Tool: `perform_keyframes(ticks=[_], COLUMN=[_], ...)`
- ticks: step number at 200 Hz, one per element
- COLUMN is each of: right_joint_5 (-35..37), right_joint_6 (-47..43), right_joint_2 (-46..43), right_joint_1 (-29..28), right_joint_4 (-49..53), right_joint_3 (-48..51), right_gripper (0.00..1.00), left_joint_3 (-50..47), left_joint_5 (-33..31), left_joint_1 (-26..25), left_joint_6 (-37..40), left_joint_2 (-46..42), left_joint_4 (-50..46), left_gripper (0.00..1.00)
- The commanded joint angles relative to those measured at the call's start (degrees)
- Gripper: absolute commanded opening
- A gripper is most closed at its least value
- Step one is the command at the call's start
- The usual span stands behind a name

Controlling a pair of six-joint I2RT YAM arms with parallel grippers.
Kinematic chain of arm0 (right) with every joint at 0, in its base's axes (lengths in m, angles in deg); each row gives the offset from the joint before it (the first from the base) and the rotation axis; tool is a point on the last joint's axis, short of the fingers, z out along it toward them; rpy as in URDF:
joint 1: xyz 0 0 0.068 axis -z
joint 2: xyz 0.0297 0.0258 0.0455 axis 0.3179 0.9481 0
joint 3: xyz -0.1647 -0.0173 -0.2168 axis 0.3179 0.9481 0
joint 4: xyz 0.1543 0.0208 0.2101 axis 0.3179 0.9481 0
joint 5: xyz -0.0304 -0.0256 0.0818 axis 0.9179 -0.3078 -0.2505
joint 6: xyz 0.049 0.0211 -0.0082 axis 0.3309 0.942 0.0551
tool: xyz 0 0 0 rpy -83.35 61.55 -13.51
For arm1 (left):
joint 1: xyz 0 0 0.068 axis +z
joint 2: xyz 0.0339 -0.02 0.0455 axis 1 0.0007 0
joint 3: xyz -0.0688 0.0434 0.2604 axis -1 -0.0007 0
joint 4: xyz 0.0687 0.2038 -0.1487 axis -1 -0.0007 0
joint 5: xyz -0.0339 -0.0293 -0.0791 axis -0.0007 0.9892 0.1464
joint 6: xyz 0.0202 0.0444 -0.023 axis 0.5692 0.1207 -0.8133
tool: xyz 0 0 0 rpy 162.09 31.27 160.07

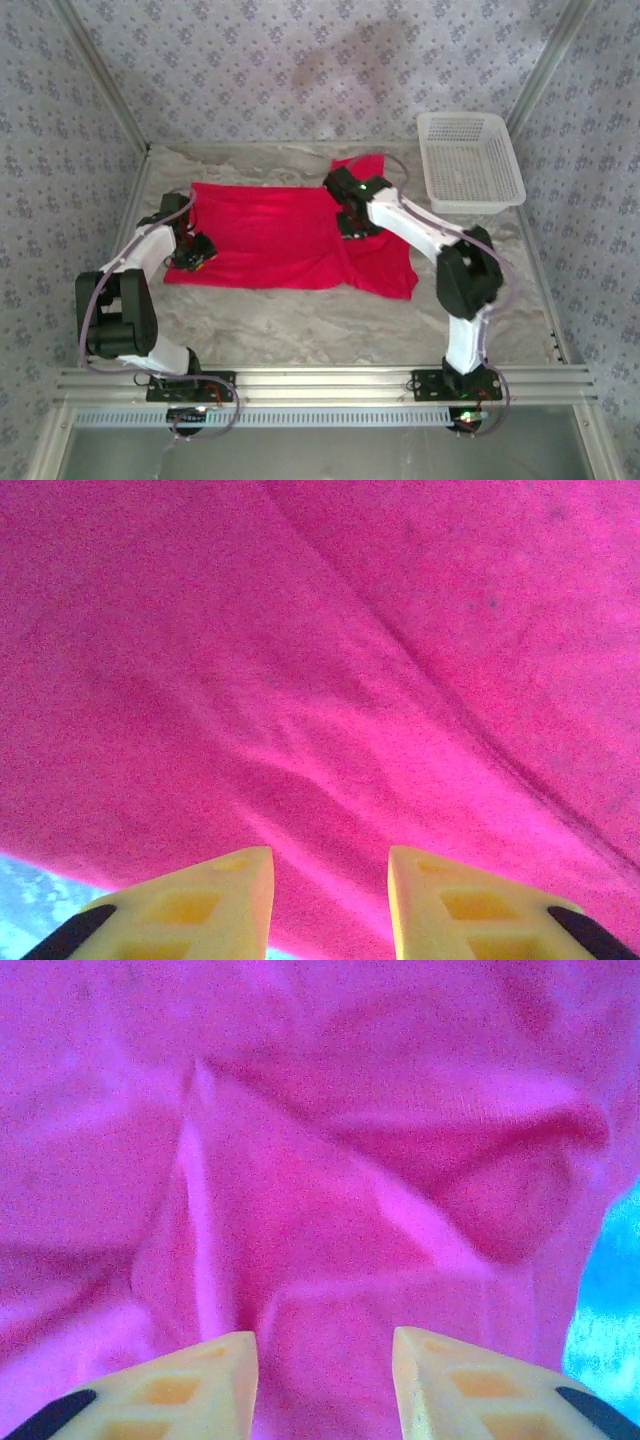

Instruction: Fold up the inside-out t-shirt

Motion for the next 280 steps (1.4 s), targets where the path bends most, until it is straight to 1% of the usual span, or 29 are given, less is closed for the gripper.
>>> perform_keyframes(ticks=[1, 8, 19, 36, 53, 70, 100, 131, 172, 185, 204, 225, 227, 231, 247, 260, 280], right_joint_5=[-11.5, -13.1, -14.5, -14.8, -14.6, -13.4, -9.5, -6.0, -1.8, -1.6, -0.3, -0.8, -1.3, -2.2, -3.8, -5.3, -8.6], right_joint_6=[6.5, 7.4, 10.0, 12.0, 13.2, 14.0, 14.3, 15.1, 14.8, 13.9, 12.6, 11.3, 11.3, 10.9, 9.4, 9.4, 9.4], right_joint_2=[-8.2, -9.7, -11.8, -13.2, -12.7, -12.0, -13.2, -16.4, -21.7, -22.4, -22.7, -22.9, -22.8, -22.7, -22.0, -20.7, -17.0], right_joint_1=[-0.1, 0.2, 0.7, 1.5, 3.6, 6.0, 7.4, 6.0, 6.8, 6.9, 5.7, 3.4, 3.2, 3.3, 5.0, 7.1, 8.9], right_joint_4=[-8.5, -10.7, -13.8, -15.8, -14.1, -11.5, -8.0, -3.0, 3.4, 3.9, 4.2, 2.6, 2.2, 1.4, -3.1, -6.8, -9.7], right_joint_3=[12.8, 16.1, 22.3, 27.6, 30.8, 33.7, 38.8, 41.9, 43.4, 41.3, 35.3, 28.6, 28.0, 27.3, 25.6, 24.3, 20.4], right_gripper=[0.37, 0.34, 0.26, 0.21, 0.14, 0.08, 0.06, 0.06, 0.07, 0.08, 0.13, 0.29, 0.32, 0.36, 0.39, 0.39, 0.39], left_joint_3=[-0.6, -0.9, -1.4, -2.6, -3.3, -3.5, -4.1, -6.3, -7.2, -6.8, -5.3, -2.4, -2.2, -1.7, -0.4, -0.1, -0.8], left_joint_5=[6.1, 6.9, 8.6, 10.4, 9.9, 7.2, 3.0, -1.2, -4.9, -5.2, -7.4, -12.9, -13.3, -14.0, -15.0, -13.2, -5.9], left_joint_1=[2.0, 2.9, 4.5, 7.2, 9.2, 10.5, 12.2, 12.2, 11.8, 11.0, 8.5, 3.6, 3.2, 2.0, -2.7, -5.8, -8.9], left_joint_6=[-0.1, -0.1, 0.1, 0.0, -0.1, -0.4, 0.2, 0.2, 0.2, 0.2, 0.2, 0.5, 0.5, 0.7, 1.8, 2.4, 3.2], left_joint_2=[2.2, 2.9, 4.0, 5.3, 6.3, 7.4, 8.2, 4.3, 1.6, 1.8, 0.6, -3.5, -4.0, -5.1, -9.3, -11.9, -14.6], left_joint_4=[2.9, 3.5, 4.4, 6.2, 6.9, 6.7, 4.6, 3.3, 1.8, 1.4, -0.9, -4.5, -4.7, -4.9, -3.9, -2.1, 3.3], left_gripper=[0.35, 0.35, 0.35, 0.35, 0.35, 0.35, 0.34, 0.35, 0.35, 0.34, 0.34, 0.34, 0.34, 0.34, 0.34, 0.35, 0.35])
